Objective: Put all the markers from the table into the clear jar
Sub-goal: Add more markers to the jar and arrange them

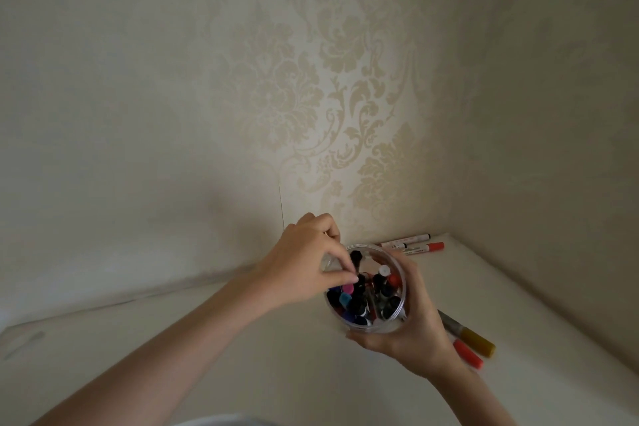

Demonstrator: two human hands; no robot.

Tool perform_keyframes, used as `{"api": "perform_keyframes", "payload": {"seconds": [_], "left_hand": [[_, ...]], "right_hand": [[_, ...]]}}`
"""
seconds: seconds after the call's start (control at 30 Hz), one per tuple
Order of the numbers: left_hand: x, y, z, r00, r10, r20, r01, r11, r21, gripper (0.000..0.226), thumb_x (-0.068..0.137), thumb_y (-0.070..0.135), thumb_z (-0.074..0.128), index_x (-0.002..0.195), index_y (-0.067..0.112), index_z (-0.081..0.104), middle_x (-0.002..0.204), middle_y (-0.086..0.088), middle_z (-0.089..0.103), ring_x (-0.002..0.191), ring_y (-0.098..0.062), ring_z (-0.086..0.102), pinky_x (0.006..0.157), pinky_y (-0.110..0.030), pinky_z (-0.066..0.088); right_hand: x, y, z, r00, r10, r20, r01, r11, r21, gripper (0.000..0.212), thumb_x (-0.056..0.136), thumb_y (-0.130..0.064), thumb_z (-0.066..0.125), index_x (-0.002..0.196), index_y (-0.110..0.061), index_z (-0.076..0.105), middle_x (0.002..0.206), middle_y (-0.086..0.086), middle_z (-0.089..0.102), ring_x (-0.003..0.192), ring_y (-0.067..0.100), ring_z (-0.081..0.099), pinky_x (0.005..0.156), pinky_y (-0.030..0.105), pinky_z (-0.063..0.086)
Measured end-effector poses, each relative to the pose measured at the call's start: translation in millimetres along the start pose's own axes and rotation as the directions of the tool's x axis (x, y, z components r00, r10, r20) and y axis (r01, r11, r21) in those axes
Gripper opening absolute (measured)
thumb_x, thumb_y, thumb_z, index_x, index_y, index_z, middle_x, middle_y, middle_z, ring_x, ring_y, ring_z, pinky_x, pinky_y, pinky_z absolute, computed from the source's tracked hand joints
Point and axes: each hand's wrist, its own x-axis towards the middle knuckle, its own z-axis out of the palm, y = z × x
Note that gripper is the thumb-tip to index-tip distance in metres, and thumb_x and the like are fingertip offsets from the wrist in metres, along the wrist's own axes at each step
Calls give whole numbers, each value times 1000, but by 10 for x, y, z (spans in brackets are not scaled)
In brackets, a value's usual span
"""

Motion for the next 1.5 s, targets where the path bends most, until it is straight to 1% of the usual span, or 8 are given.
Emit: {"api": "perform_keyframes", "payload": {"seconds": [0.27, 0.4, 0.7, 0.83, 0.97, 1.1, 1.23, 1.5], "left_hand": [[-55, -1, 89, 995, -7, 99, 20, 991, -129, 29, 76, 55, 73, 102, 44, 70, 121, 16, 45, 120, -7, 42, 102, -30, 39], [-46, 36, 139, 978, -68, 199, 88, 992, -90, 23, 75, 48, 77, 97, 41, 72, 122, 12, 50, 116, -11, 47, 100, -39, 44], [-127, 264, 107, 992, 124, 33, -128, 979, 160, 30, 67, 51, 79, 91, 33, 71, 128, 11, 43, 123, -8, 33, 104, -31, 23], [-91, 276, 58, 975, 193, -115, -166, 963, 211, 20, 70, 33, 80, 86, 28, 68, 103, 10, 48, 95, -9, 45, 82, -29, 39], [-72, 315, 44, 954, 223, 201, -251, 960, 123, 13, 93, 29, 62, 98, 26, 74, 95, 12, 64, 90, -3, 51, 76, -24, 44], [-13, 268, 135, 896, 239, 373, -353, 894, 276, 32, 98, 27, 40, 86, 24, 69, 88, 10, 68, 97, -8, 45, 101, -34, 33], [32, 256, 128, 826, 170, 538, -353, 899, 258, 38, 95, 24, 33, 107, 35, 67, 112, 17, 61, 115, -8, 35, 113, -41, 15], [204, 299, 86, 792, 227, 567, -538, 699, 471, 41, 92, 23, 60, 126, 43, 51, 119, 17, 59, 120, -16, 42, 84, -32, 24]], "right_hand": [[-5, 12, -32, 1000, -1, 19, 1, 1000, 3, 107, 49, -13, 97, 136, -21, 35, 130, -27, 47, 124, 2, 51, 93, 12, 48], [-58, 10, 37, 999, -19, 27, 20, 999, -40, 105, 50, -20, 97, 136, -20, 37, 130, -30, 47, 122, -1, 52, 94, 11, 46], [7, -10, 49, 1000, -4, 20, 5, 999, -52, 105, 52, -22, 95, 137, -25, 34, 129, -25, 50, 119, 5, 57, 92, 18, 50], [44, 18, 27, 1000, 26, -3, -27, 998, -48, 105, 51, -20, 96, 137, -28, 35, 129, -21, 50, 123, 11, 54, 95, 23, 51], [78, 61, 6, 999, 36, 6, -36, 997, -65, 109, 52, -19, 97, 140, -20, 34, 130, -10, 55, 123, 16, 56, 97, 35, 52], [98, 71, 17, 999, 38, 22, -36, 996, -77, 109, 52, -21, 96, 141, -16, 33, 134, -4, 53, 124, 21, 55, 97, 42, 52], [104, 68, 8, 999, 30, 31, -29, 998, -57, 106, 54, -19, 95, 140, -14, 33, 133, -4, 54, 124, 20, 55, 98, 37, 52], [120, 76, 23, 997, 58, 52, -57, 998, -30, 108, 54, -14, 95, 140, -25, 33, 132, -18, 52, 126, 8, 52, 97, 20, 49]]}}
